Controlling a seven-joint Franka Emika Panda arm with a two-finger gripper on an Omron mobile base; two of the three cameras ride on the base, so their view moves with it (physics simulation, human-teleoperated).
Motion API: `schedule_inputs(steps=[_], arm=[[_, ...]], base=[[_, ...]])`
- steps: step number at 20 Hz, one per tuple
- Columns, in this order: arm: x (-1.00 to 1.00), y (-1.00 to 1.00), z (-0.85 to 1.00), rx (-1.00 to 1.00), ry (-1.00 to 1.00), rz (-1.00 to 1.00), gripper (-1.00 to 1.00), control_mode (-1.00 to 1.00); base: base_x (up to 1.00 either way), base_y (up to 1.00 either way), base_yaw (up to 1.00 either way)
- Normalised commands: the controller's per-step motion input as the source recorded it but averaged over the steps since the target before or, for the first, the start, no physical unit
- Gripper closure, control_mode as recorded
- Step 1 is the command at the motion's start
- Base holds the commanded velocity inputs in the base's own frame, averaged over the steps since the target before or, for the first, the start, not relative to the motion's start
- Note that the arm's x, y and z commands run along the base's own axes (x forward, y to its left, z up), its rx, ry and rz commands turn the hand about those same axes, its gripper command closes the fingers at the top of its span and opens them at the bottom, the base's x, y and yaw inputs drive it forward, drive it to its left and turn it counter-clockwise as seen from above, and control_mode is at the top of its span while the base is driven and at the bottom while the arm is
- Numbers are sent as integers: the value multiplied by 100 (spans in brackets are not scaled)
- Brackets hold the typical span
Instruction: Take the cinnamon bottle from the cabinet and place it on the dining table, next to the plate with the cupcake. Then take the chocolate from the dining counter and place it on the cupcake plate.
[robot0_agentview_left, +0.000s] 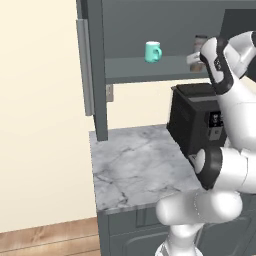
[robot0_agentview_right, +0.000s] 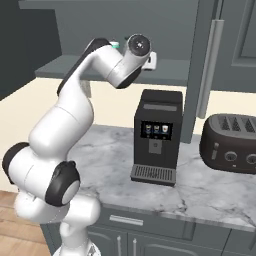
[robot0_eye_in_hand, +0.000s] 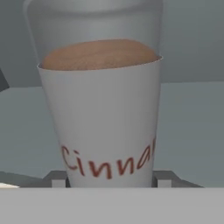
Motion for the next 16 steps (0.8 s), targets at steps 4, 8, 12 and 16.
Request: schedule_inputs(steps=[4,8,12,16], arm=[[-63,31,0,0,0,0,100,-100],[-65,31,0,0,-1,0,100,-100],[-62,35,0,0,-2,0,100,-100],[-55,33,0,0,1,0,100,-100]], base=[[0,0,0],[0,0,0],[0,0,0],[0,0,0]])
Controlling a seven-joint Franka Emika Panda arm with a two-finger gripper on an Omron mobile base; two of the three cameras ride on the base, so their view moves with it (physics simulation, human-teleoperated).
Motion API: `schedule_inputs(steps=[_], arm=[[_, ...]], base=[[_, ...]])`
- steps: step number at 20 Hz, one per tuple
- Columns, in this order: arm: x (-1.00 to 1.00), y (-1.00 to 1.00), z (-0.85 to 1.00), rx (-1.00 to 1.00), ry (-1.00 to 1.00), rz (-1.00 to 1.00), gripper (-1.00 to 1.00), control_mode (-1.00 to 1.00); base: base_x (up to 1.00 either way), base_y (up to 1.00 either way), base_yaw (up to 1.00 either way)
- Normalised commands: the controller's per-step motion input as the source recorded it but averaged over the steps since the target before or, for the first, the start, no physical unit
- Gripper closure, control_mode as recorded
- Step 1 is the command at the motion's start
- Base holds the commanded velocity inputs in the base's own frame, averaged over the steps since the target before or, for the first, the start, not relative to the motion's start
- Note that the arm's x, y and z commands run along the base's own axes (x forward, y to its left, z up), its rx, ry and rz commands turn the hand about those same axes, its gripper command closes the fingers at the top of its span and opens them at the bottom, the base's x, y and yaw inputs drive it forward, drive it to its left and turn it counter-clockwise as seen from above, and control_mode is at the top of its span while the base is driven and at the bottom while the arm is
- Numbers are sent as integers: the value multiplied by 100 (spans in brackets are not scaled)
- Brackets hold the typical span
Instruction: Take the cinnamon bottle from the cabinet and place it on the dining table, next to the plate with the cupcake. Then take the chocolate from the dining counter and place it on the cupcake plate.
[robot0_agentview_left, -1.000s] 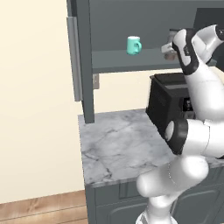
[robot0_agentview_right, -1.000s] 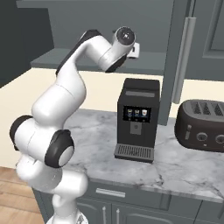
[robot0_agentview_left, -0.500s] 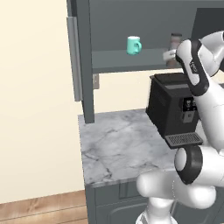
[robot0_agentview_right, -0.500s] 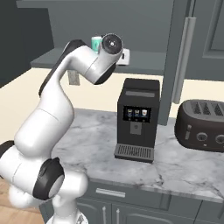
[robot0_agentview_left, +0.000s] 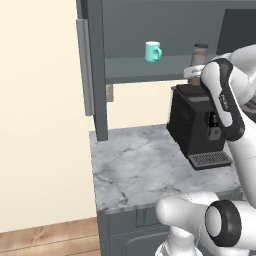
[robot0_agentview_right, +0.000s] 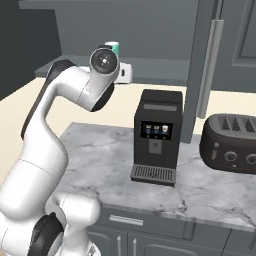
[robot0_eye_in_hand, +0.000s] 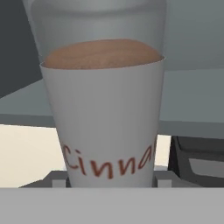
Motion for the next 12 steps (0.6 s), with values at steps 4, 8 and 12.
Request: schedule_inputs(steps=[4,8,12], arm=[[-51,38,-2,0,5,0,100,-100],[-62,32,-2,0,0,0,100,-100],[-61,31,0,0,-1,0,100,-100]], base=[[0,0,0],[0,0,0],[0,0,0]])
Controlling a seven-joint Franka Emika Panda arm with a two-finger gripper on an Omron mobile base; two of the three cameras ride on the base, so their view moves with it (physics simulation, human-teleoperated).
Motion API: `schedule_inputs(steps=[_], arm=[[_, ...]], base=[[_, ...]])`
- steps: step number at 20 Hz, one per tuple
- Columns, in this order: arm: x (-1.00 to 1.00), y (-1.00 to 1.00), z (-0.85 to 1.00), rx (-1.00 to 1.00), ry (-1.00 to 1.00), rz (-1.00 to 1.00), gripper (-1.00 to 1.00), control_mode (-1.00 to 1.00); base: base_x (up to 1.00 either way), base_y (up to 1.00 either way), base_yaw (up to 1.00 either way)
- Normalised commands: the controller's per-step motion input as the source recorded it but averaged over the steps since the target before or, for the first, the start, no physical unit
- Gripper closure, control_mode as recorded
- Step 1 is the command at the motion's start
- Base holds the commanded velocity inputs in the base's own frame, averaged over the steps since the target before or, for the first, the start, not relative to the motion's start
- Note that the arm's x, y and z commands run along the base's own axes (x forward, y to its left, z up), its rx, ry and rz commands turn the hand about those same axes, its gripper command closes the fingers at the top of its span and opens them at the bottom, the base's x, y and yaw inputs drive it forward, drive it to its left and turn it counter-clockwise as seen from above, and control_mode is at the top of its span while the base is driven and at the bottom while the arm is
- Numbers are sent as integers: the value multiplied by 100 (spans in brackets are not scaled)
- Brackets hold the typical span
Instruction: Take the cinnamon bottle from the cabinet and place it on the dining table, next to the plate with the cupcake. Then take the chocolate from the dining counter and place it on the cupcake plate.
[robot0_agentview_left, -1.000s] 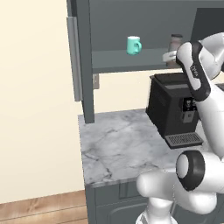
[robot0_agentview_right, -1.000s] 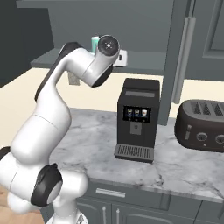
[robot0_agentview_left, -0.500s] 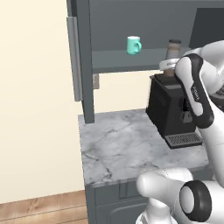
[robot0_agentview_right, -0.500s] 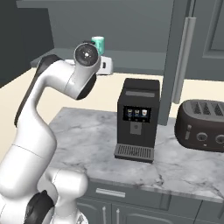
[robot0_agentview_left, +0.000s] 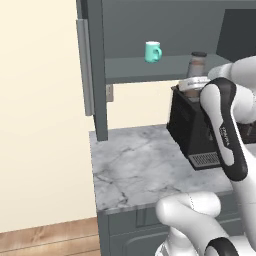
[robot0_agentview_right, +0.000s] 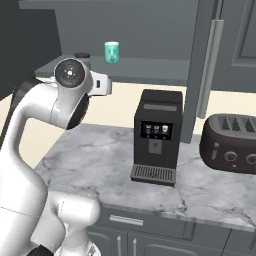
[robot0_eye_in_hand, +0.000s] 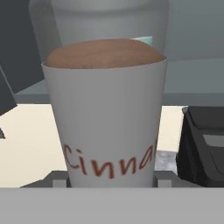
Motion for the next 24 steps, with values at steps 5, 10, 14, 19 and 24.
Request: schedule_inputs(steps=[5,10,14,19,24], arm=[[-18,8,0,2,-1,0,100,100],[0,0,0,0,0,0,100,100],[0,0,0,0,0,0,100,100],[0,0,0,0,0,0,100,100],[0,0,0,0,0,0,100,100]], base=[[0,0,0],[-21,6,0],[-67,15,3],[-79,19,0],[-49,25,-51]])
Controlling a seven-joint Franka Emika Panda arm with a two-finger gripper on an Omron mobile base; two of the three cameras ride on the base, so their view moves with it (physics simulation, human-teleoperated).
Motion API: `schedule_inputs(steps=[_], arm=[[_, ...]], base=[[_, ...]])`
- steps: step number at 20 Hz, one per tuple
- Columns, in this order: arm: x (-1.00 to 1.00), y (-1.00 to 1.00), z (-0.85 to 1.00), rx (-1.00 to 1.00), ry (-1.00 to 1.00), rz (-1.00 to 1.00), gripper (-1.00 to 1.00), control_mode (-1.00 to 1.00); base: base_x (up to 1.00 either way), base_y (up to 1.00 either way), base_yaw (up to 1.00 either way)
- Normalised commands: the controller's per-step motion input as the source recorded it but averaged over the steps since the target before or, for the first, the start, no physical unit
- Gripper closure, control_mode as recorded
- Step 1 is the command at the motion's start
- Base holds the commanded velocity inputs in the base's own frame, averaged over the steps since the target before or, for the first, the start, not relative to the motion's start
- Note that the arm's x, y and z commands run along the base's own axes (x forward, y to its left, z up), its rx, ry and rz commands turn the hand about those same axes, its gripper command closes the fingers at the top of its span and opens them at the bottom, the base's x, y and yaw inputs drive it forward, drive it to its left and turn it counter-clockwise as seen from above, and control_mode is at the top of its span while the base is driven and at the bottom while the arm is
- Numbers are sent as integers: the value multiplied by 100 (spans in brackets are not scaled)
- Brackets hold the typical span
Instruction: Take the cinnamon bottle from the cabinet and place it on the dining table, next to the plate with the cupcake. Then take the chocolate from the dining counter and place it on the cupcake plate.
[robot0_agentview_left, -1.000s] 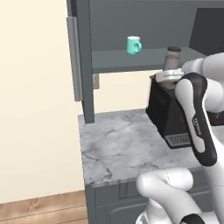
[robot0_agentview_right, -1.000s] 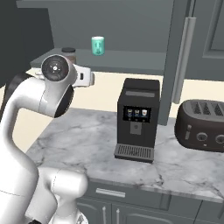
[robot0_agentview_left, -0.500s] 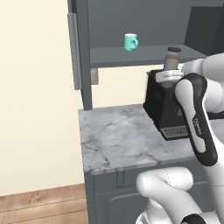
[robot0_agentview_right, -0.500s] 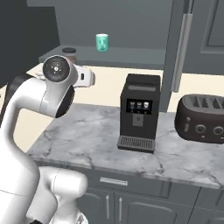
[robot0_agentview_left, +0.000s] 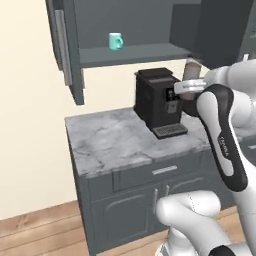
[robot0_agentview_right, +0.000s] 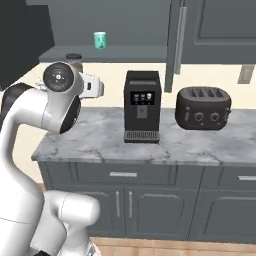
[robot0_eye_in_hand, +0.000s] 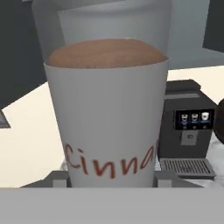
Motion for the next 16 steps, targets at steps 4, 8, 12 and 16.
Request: schedule_inputs(steps=[4,8,12,16], arm=[[0,0,0,0,0,0,100,100],[0,0,0,0,0,0,100,100],[0,0,0,0,0,0,100,100],[0,0,0,0,0,0,100,100]], base=[[-18,18,-76],[0,16,-87],[0,17,-89],[0,17,-89]])
